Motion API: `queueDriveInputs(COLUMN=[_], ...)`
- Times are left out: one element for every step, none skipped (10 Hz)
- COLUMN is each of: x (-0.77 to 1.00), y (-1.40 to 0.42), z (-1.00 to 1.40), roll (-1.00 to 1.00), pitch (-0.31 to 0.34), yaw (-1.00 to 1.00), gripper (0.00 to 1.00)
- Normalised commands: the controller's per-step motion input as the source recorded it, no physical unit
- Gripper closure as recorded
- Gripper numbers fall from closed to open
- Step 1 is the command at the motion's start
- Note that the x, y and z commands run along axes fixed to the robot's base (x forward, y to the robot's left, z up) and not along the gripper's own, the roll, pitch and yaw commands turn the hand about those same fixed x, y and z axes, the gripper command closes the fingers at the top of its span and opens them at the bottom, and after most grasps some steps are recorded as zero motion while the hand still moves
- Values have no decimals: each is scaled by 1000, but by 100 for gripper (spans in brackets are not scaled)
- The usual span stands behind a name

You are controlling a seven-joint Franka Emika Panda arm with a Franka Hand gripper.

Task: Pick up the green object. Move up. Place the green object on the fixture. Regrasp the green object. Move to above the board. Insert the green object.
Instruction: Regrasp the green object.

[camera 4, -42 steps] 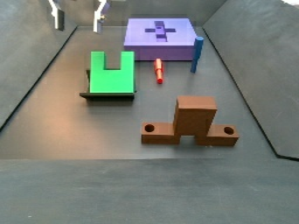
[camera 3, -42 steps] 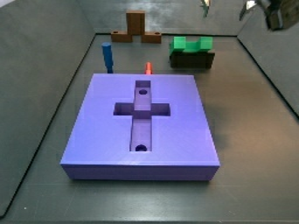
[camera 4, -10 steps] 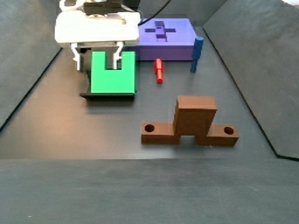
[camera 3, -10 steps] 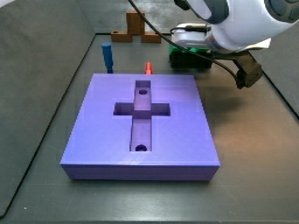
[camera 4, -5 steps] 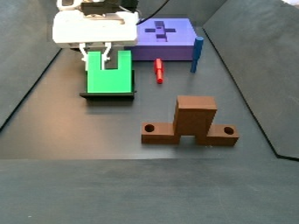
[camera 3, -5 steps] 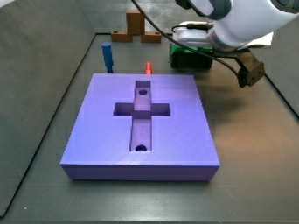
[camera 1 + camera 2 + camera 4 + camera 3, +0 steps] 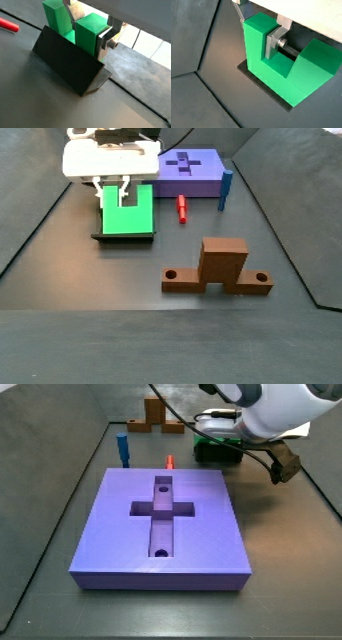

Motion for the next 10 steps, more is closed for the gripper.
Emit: queueDriveInputs(x=[0, 0, 0, 0, 0, 0, 0, 0, 0, 0], y=[0, 0, 0, 0, 0, 0, 0, 0, 0, 0], z=[0, 0, 0, 0, 0, 0, 0, 0, 0, 0], roll=[0, 0, 0, 0, 0, 0, 0, 0, 0, 0], pitch=[0, 0, 0, 0, 0, 0, 0, 0, 0, 0], yaw=[0, 0, 0, 0, 0, 0, 0, 0, 0, 0], gripper=[100, 100, 100, 100, 100, 100, 100, 100, 100, 100])
